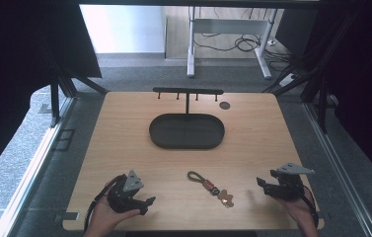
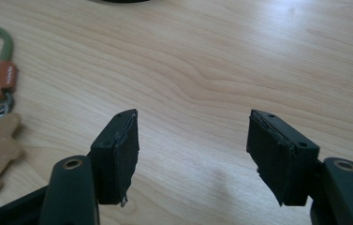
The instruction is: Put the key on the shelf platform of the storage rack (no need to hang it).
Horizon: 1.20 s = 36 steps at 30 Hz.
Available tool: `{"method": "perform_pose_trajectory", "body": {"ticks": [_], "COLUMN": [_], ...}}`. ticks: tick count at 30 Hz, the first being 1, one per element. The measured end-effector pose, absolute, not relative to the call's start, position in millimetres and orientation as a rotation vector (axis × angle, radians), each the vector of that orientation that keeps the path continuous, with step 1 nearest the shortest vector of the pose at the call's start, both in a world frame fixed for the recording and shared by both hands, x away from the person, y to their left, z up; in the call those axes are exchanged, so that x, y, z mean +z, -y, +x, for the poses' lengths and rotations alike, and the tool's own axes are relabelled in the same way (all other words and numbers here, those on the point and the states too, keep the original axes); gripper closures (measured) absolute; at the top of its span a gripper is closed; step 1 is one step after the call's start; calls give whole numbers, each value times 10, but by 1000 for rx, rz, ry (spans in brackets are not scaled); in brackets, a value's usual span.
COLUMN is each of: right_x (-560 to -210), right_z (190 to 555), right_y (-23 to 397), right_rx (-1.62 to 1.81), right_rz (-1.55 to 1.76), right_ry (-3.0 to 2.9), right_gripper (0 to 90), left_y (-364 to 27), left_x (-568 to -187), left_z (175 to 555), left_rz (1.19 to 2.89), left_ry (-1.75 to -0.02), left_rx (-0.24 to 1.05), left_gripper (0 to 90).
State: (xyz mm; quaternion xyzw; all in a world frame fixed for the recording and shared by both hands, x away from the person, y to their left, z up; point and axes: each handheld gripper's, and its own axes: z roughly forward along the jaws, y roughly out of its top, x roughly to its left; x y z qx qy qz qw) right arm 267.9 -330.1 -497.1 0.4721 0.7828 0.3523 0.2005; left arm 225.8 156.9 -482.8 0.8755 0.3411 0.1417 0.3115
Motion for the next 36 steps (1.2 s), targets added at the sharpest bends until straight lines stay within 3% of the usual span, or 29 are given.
{"method": "perform_pose_trajectory", "body": {"ticks": [36], "right_x": [-4623], "right_z": [2764], "right_y": [2585], "right_rx": [871], "right_rz": [1082], "right_ry": [-2475], "right_gripper": [437], "left_y": [-1508], "left_x": [-4794], "left_z": [2208], "left_rz": [2304], "left_ry": [-891], "left_rx": [346], "left_gripper": [200]}}
